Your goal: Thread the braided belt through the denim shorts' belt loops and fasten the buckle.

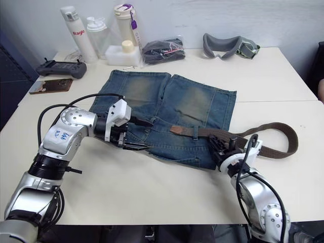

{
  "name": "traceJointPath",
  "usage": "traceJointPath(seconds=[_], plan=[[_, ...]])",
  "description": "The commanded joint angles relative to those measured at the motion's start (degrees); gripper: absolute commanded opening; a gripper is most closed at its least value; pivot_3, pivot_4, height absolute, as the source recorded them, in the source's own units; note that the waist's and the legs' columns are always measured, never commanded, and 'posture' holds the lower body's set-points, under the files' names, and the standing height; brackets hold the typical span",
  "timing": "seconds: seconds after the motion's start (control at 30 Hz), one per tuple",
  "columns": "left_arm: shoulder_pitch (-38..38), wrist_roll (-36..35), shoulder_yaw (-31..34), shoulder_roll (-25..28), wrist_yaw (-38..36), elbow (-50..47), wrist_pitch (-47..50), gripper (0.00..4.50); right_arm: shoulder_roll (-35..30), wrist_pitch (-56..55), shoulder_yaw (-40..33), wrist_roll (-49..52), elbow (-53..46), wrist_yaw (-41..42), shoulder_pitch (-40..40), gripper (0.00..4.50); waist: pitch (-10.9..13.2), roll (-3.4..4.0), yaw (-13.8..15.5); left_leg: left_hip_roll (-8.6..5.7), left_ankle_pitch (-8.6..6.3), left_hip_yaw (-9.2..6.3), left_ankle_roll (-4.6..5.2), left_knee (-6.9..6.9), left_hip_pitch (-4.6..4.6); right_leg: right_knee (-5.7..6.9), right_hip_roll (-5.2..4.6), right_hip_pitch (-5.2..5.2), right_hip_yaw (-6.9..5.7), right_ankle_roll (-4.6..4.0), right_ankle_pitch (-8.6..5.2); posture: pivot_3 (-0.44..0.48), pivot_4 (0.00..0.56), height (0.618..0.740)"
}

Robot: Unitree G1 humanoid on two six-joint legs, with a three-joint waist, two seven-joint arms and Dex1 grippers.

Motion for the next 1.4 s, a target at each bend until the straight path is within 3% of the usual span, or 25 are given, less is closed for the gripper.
traceJointPath(seconds=[0.03, 0.17, 0.2, 0.27, 0.33, 0.5, 0.63, 0.8, 0.97, 1.1, 1.4], plan=[[-1.50, 0.22, 0.85, 0.21, -0.02, -0.85, -0.54, 4.50, 0.50, 0.91, 2.78, -2.24, -0.36, 0.23, -1.77, 0.04, 0.00, 0.00, -0.14, 0.00, 0.00, 0.00, 0.00, 0.00, 0.00, 0.02, 0.01, -0.01, 0.02, 0.00, 0.00, 0.000, 0.150, 0.627], [-1.65, 0.49, 0.62, -0.18, 0.11, -0.86, -0.87, 4.50, -0.23, 1.87, 3.29, -4.37, 0.65, 0.37, -2.12, 0.04, -0.04, -0.07, -0.52, 0.00, 0.00, -0.07, 0.00, 0.00, 0.00, 0.03, 0.24, -0.02, 0.23, 0.00, 0.00, 0.000, 0.150, 0.627], [-1.69, 0.62, 0.53, -0.28, 0.08, -0.79, -1.12, 4.50, -0.16, 1.92, 3.26, -4.70, 0.78, 0.81, -2.18, 0.34, -0.07, -0.10, -0.62, 0.00, 0.00, -0.12, -0.01, 0.00, 0.00, 0.03, 0.36, -0.02, 0.36, 0.00, 0.00, 0.000, 0.150, 0.627], [-1.98, 0.92, 0.43, -0.74, 0.25, -0.37, -1.72, 4.50, 0.34, 1.96, 2.90, -4.66, 0.69, 2.38, -2.35, 0.96, -0.08, -0.13, -0.83, 0.00, 0.01, -0.21, -0.02, 0.01, 0.00, 0.04, 0.62, -0.02, 0.67, 0.00, 0.00, 0.000, 0.150, 0.627], [-2.42, 1.42, 0.40, -1.40, 0.50, 0.46, -2.72, 4.50, -1.14, 2.79, 2.20, -5.13, -0.27, 2.83, -1.76, 1.86, -0.09, -0.14, -0.93, -0.04, 0.01, -0.25, -0.03, 0.01, -0.03, 0.09, 0.71, -0.07, 0.84, -0.01, 0.00, 0.000, 0.150, 0.627], [-4.13, 4.95, -0.68, -4.56, 1.83, 5.14, -10.65, 4.50, -15.84, 10.90, 0.05, -5.24, -9.60, 7.16, 4.39, 4.32, -0.22, -0.12, -0.34, -0.19, -0.03, -0.38, 0.04, 0.10, -0.11, 0.10, 0.69, -0.01, 0.97, -0.07, -0.04, 0.000, 0.150, 0.627], [-6.44, 11.01, -3.22, -7.24, 3.67, 12.01, -21.96, 4.50, -26.01, 14.77, -0.42, -8.37, -15.83, 13.60, 4.74, 4.42, -0.25, -0.17, 0.13, -0.19, -0.15, -0.50, 0.29, 0.20, -0.36, -0.16, 0.72, 0.01, 0.83, -0.18, -0.09, 0.000, 0.150, 0.627], [-9.45, 19.78, -6.69, -12.65, 11.45, 20.69, -35.02, 4.50, -30.19, 15.88, 2.67, -15.01, -18.29, 16.30, 2.23, 4.42, -0.27, -0.25, 0.70, -0.20, -0.14, -0.60, 0.31, 0.26, -0.46, -0.19, 0.70, 0.05, 0.71, -0.15, -0.08, 0.000, 0.150, 0.627], [-11.48, 25.67, -8.13, -16.96, 19.00, 25.67, -41.82, 4.50, -31.03, 17.30, 6.95, -21.46, -19.42, 15.62, 0.04, 4.42, -0.26, -0.30, 0.84, -0.35, 0.01, -0.73, 0.14, 0.28, -0.51, -0.23, 0.68, 0.13, 0.71, -0.12, -0.06, 0.000, 0.150, 0.627], [-12.51, 33.06, -11.29, -17.01, 24.55, 29.06, -48.02, 4.50, -31.04, 18.58, 9.23, -25.83, -18.97, 14.10, -0.86, 4.42, -0.29, -0.34, 0.69, -0.43, 0.03, -0.79, 0.17, 0.26, -0.48, -0.23, 0.67, 0.15, 0.71, -0.09, -0.05, 0.000, 0.150, 0.627], [-13.15, 35.11, -10.17, -18.02, 29.72, 30.32, -48.84, 4.50, -25.49, 19.36, 11.98, -33.52, -15.11, 10.72, 2.84, 4.42, -0.39, -0.46, 0.62, -0.66, 0.08, -1.05, 0.20, 0.22, -0.45, -0.14, 0.73, 0.21, 0.75, 0.03, 0.00, 0.000, 0.150, 0.627]])
